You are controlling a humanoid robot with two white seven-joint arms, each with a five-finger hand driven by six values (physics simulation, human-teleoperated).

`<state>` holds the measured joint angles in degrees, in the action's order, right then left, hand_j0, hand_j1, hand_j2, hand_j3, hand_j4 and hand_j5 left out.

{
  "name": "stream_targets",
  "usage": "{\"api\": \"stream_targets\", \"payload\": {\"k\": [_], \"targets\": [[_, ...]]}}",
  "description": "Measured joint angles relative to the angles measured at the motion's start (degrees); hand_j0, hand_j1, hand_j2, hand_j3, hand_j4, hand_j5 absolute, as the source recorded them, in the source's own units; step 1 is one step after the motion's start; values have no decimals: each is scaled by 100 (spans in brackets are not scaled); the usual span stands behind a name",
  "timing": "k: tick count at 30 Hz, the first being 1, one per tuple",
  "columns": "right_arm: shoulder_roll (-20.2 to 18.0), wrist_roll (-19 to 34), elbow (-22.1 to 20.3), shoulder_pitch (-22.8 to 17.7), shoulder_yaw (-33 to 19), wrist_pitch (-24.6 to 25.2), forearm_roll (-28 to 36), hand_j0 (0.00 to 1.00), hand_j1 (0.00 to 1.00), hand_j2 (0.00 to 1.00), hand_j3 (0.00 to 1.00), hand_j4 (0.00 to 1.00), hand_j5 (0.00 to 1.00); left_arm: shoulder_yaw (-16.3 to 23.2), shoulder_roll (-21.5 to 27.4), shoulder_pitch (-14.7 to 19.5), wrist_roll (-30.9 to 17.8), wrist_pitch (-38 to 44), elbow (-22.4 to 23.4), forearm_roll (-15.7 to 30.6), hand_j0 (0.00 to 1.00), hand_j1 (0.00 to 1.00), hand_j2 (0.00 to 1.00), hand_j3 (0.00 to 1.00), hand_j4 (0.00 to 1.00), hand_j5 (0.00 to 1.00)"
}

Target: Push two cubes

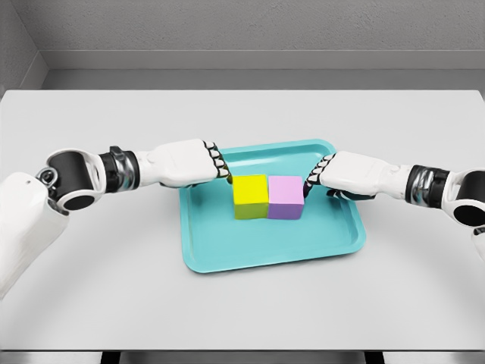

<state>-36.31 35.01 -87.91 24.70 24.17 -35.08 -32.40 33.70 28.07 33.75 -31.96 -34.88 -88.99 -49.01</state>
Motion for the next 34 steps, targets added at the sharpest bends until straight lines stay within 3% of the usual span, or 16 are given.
{"api": "stream_targets", "payload": {"k": [11, 17, 19, 22, 23, 24, 28, 34], "targets": [[96, -1, 88, 0, 7, 3, -8, 61, 61, 61, 61, 61, 61, -252, 183, -9, -6, -25, 94, 29, 76, 76, 76, 76, 76, 76], [-70, 1, 31, -26, -24, -7, 53, 62, 62, 62, 62, 62, 62, -600, 788, -70, 2, -26, 57, 424, 77, 77, 77, 77, 77, 77], [-260, 1, -127, -53, -272, -11, 165, 63, 63, 63, 63, 63, 63, -769, 1023, -158, 2, -27, 65, 535, 78, 78, 78, 78, 78, 78], [-1042, 1, -450, -88, -764, -12, 1002, 64, 64, 64, 64, 64, 64, -971, 1222, -193, 3, -26, 61, 622, 78, 78, 78, 78, 78, 78], [-1334, 1, -559, -158, -967, -11, 1341, 75, 75, 75, 75, 75, 75, -1013, 1275, -202, 3, -26, 60, 655, 78, 78, 78, 78, 78, 78], [-1579, 1, -632, -298, -1141, -10, 1638, 98, 98, 98, 98, 98, 98, -1044, 1320, -211, 3, -27, 59, 682, 78, 78, 78, 78, 78, 78], [-1997, 0, -689, -589, -1511, -8, 2181, 99, 99, 99, 99, 99, 99, -1234, 1452, -360, 3, -26, 54, 772, 78, 78, 78, 78, 78, 78], [-2029, 0, -673, -650, -1620, -8, 2312, 99, 99, 99, 99, 99, 99, -1353, 1524, -369, 3, -26, 50, 818, 78, 78, 78, 78, 78, 78]]}}
